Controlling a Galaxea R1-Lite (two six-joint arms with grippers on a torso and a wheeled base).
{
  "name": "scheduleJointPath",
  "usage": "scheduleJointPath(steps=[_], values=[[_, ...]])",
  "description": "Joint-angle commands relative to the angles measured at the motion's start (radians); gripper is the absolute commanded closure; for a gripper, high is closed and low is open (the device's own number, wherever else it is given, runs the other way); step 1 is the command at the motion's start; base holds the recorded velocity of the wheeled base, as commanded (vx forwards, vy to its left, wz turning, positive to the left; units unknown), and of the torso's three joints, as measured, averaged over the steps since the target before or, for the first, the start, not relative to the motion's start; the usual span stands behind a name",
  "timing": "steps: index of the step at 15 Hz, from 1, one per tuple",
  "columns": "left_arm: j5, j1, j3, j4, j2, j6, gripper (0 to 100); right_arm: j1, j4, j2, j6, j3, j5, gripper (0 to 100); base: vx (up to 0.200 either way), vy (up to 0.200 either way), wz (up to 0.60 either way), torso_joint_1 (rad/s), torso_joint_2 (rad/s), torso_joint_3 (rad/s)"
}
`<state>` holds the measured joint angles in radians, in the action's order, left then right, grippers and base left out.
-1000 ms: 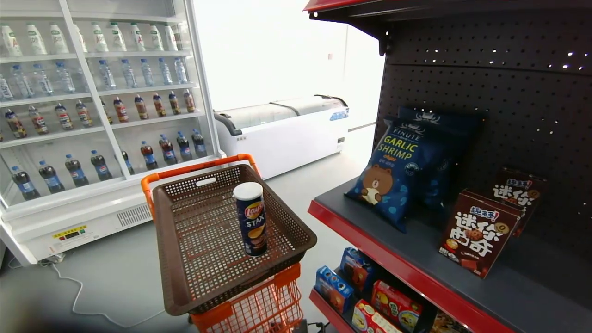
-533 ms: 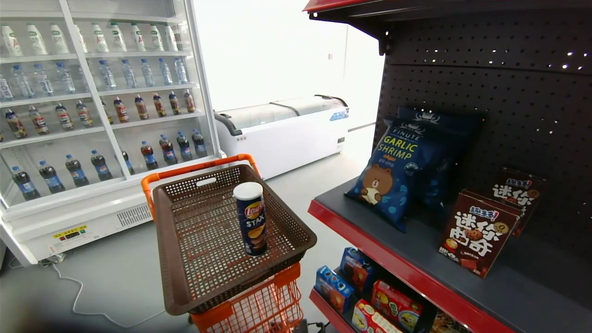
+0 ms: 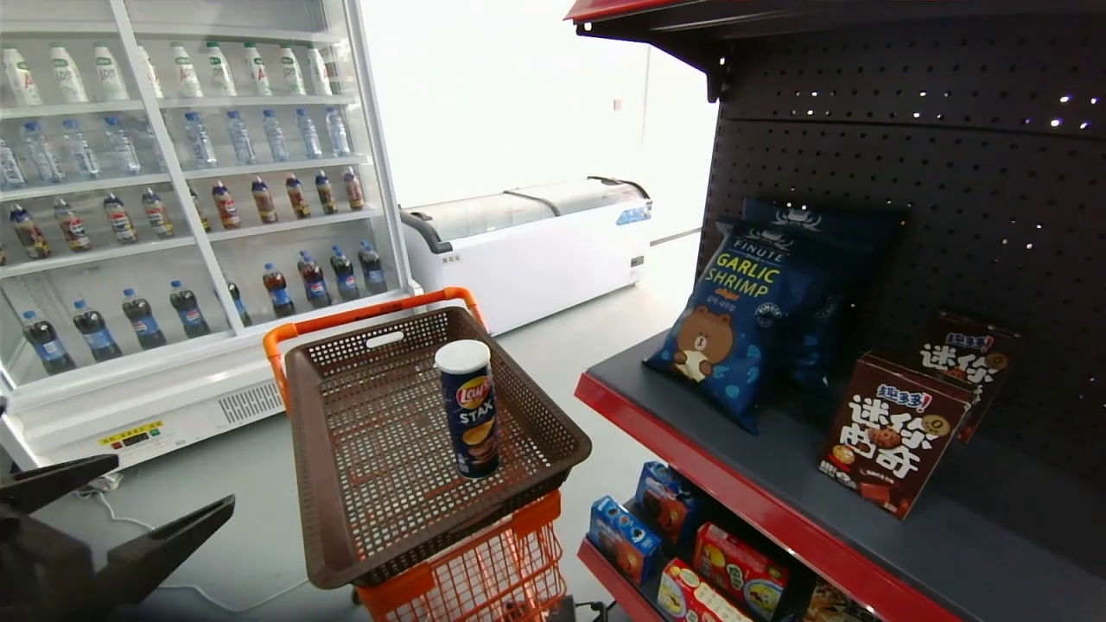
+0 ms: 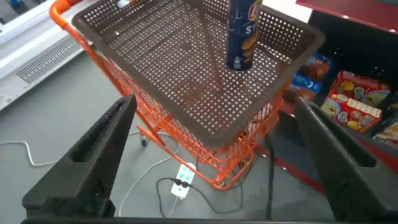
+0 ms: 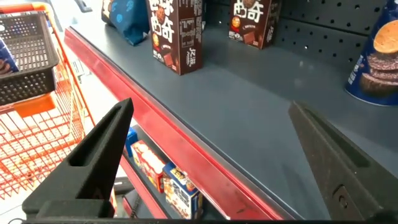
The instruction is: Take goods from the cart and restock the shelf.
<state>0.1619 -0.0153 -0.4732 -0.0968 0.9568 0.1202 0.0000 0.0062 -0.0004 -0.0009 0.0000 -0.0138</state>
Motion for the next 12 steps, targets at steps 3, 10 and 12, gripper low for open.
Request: scheduleJointPath(steps=[3, 10, 12], values=[[0.027, -0.005, 0.01, -0.25, 0.364, 0.038, 0, 0.0, 0.0, 0.0, 0.001, 0.0, 0.0, 0, 0.0, 0.0, 0.0, 0.0, 0.0, 0.0], [0.025, -0.104, -0.07, -0.69, 0.784, 0.044, 0, 0.0, 0.0, 0.0, -0.001, 0.0, 0.0, 0, 0.0, 0.0, 0.0, 0.0, 0.0, 0.0], [0.027, -0.118, -0.093, -0.779, 0.867, 0.041, 0, 0.0, 0.0, 0.0, -0.001, 0.0, 0.0, 0, 0.0, 0.0, 0.0, 0.0, 0.0, 0.0]])
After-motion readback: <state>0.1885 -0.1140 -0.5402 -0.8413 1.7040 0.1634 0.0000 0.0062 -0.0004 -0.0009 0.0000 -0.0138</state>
